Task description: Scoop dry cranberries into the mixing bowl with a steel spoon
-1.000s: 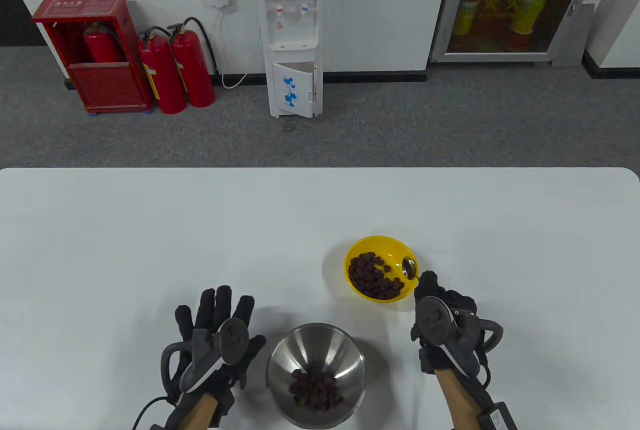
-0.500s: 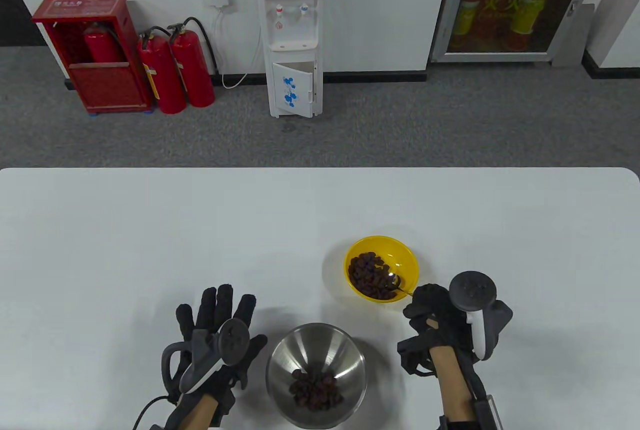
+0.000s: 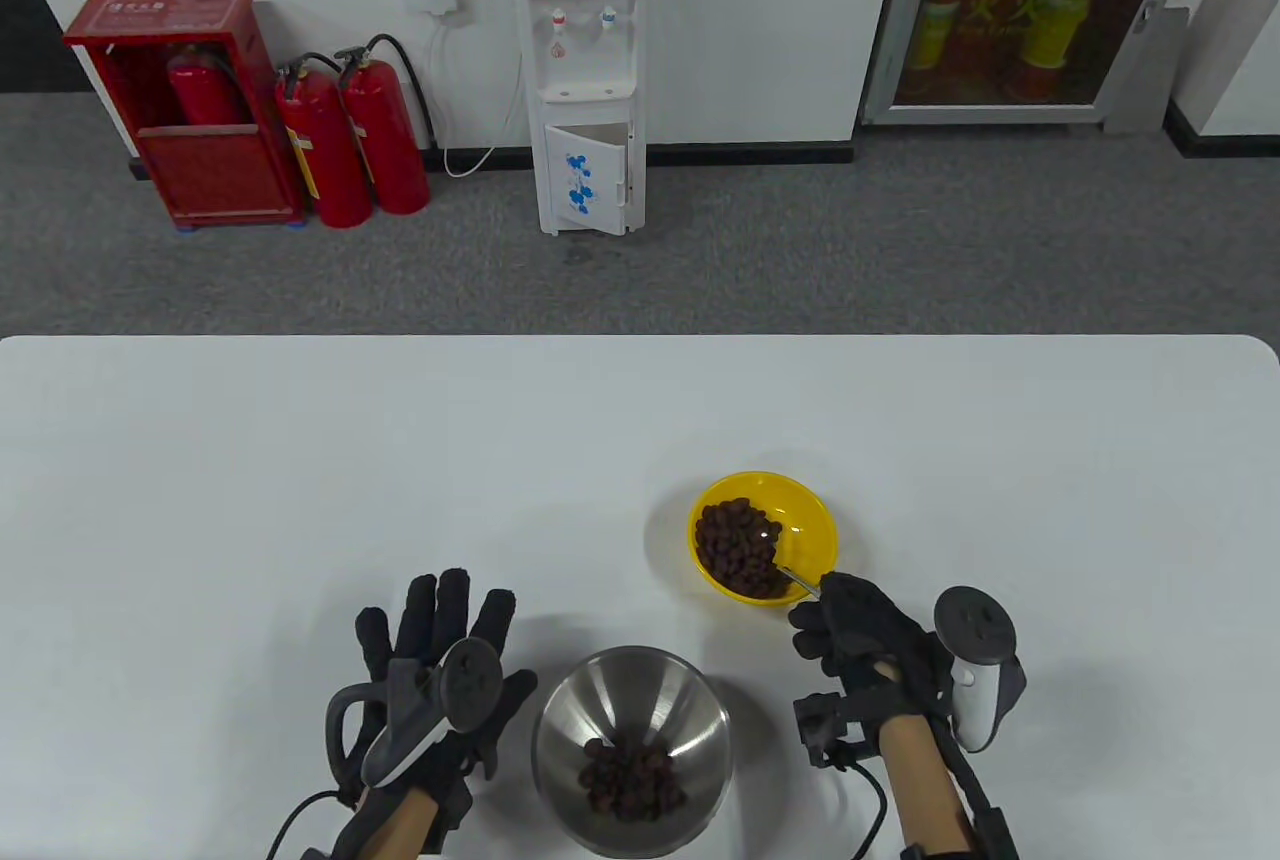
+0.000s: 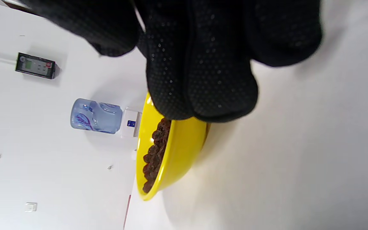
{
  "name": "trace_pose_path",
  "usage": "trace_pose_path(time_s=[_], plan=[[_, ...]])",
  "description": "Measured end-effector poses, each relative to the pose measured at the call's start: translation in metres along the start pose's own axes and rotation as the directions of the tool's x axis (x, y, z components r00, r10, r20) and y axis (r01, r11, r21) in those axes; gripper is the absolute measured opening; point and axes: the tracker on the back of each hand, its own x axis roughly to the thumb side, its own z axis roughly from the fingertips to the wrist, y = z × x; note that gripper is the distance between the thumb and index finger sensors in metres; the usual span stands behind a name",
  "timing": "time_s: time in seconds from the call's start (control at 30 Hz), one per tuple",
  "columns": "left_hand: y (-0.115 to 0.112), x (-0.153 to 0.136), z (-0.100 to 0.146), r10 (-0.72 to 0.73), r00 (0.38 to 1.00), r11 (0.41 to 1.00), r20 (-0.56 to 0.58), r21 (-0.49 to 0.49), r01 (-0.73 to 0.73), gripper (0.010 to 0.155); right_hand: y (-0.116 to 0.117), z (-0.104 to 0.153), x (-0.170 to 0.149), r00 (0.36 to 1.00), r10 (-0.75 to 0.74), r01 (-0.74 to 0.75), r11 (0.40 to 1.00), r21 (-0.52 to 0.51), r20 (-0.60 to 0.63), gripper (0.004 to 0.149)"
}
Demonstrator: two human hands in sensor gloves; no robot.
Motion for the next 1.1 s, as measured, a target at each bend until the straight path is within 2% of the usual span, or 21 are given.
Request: trace_pose_path(time_s=[0.23,0.67,0.93,1.1], plan=[[-0.001,0.005,0.0,0.003,1.0,1.0,0.008,-0.018,-0.002,0.078,-0.001,-0.003,-0.01,0.997,-0.077,0.077,0.997,-0.016,0.007,0.049],[-0.001,0.008,0.003,-0.014,1.0,1.0,0.009,-0.018,0.014,0.079,-0.004,-0.005,-0.019,0.979,-0.196,0.196,0.981,-0.001,-0.049,0.048],[-0.001,0.007,0.003,-0.009,1.0,1.0,0.009,-0.02,0.009,0.079,-0.009,-0.005,-0.022,0.974,-0.224,0.224,0.975,0.008,-0.043,0.047],[-0.001,0.007,0.003,-0.01,1.0,1.0,0.01,-0.024,0.01,0.079,-0.013,-0.004,-0.017,0.986,-0.167,0.167,0.986,-0.01,0.017,0.047]])
